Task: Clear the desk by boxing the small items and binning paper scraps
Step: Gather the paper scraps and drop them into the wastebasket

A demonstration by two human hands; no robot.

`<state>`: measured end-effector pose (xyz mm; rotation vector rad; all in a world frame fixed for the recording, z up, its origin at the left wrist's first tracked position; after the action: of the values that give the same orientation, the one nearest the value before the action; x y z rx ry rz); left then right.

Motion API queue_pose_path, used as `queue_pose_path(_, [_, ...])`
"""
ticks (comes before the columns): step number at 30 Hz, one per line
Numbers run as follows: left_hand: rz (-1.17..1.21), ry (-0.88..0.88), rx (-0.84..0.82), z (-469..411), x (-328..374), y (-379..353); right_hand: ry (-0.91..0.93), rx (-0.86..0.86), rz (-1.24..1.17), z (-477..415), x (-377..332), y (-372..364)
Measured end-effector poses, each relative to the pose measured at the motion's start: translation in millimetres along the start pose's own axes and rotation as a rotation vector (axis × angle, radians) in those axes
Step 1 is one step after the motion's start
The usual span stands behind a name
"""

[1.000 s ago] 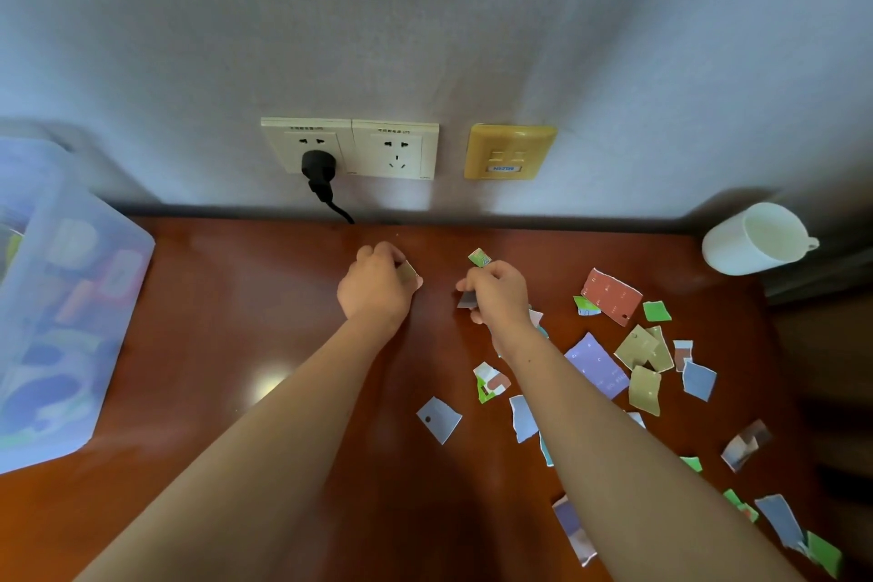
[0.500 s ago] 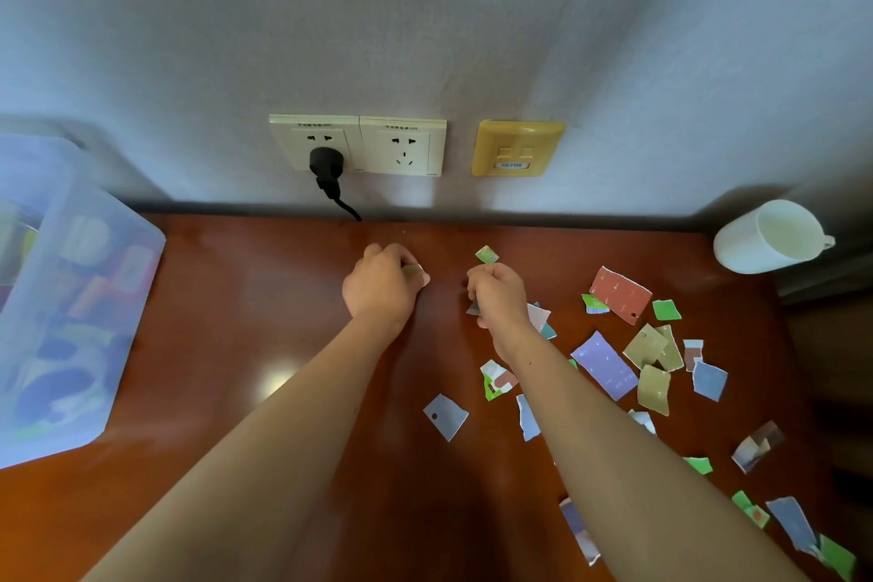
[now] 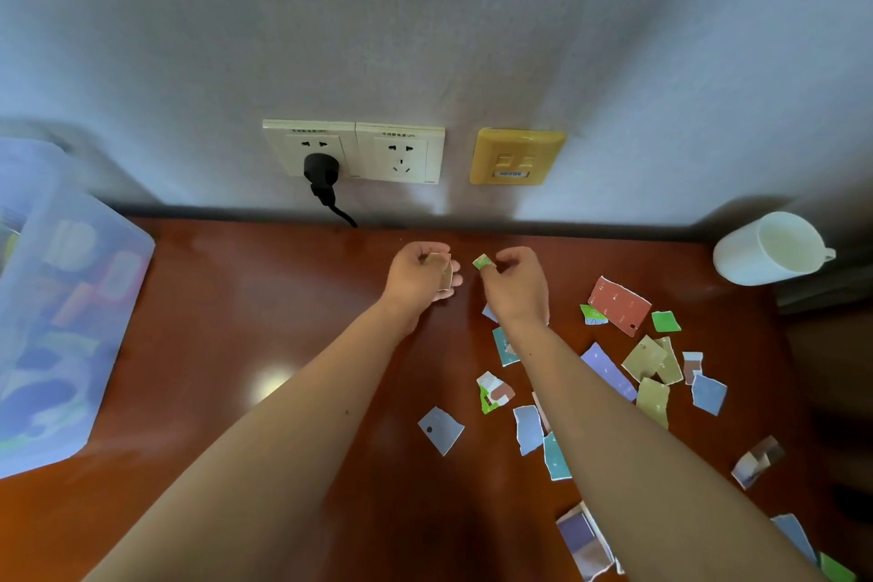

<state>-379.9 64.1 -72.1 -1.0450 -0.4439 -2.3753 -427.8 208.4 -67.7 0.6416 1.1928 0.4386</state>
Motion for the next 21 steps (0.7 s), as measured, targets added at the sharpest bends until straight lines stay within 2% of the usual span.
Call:
queue_pose_path(4, [0.235, 0.233, 0.059, -6.4, -9.2, 0.6, 0.054, -0.028, 0.136, -8.0, -1.9, -4.1])
queue_pose_path(9, [0.136, 0.162, 0.127, -5.0, -8.6, 4.9, 0.087, 0.008, 0.238, -9.7, -6.4, -7.0])
queue_pose_path(13, [0.068, 0.156, 0.149, -4.1, -7.9, 1.0, 0.081, -0.036, 0.274, -12.9, -2.6, -12.9])
queue_pose_path(17, [0.022, 0.135, 0.103, 3.0, -9.2, -4.8, -0.005, -0.074, 0.011, -4.8, 3.4, -7.2])
queue_pose_path(21, [0.045, 0.181, 0.101, 17.3, -14.2, -9.8, -0.305, -0.089, -0.345, 14.0, 10.1, 6.4])
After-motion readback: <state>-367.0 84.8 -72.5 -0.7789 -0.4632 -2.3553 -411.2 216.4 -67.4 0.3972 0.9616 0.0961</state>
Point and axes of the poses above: each hand's wrist, its own z-axis away from the middle knuckle, its own y-axis out of the back of the hand, x = y × z, the point moved 6 cm from there along -z, towards the middle knuckle, and after that the axes turned 12 degrees about x, right-handed, at the moved point
